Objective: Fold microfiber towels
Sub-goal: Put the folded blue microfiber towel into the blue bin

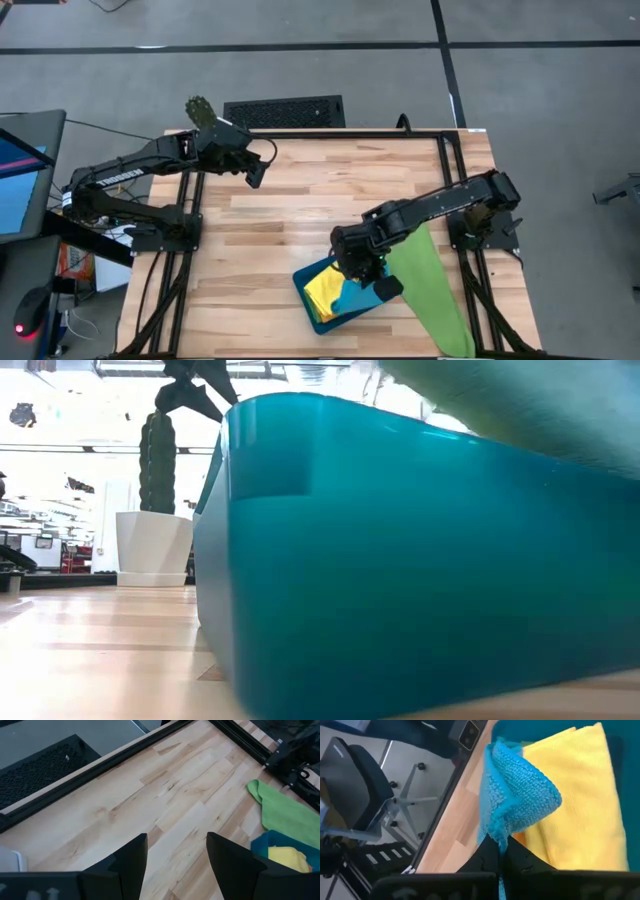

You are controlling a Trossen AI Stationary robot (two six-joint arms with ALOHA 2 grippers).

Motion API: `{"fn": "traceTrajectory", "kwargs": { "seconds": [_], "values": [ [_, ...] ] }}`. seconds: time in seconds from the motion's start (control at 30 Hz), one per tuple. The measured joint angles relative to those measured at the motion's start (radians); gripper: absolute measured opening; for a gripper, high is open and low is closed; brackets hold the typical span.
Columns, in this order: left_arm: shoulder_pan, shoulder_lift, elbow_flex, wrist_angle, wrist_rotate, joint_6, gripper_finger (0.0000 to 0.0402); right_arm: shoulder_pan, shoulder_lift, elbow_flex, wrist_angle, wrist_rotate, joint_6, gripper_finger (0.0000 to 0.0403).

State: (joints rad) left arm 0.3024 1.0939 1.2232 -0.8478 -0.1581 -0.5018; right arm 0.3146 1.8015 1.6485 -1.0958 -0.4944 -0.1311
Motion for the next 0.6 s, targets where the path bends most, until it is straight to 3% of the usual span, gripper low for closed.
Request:
{"fn": "traceTrajectory", "kwargs": {
  "seconds": [0.6],
  "values": [
    [0.000,0.000,0.000,0.000,-0.012,0.008,0.0197,0.016,0.058,-0.001,0.041,0.030,-0.026,0.0019]
  ]
}}
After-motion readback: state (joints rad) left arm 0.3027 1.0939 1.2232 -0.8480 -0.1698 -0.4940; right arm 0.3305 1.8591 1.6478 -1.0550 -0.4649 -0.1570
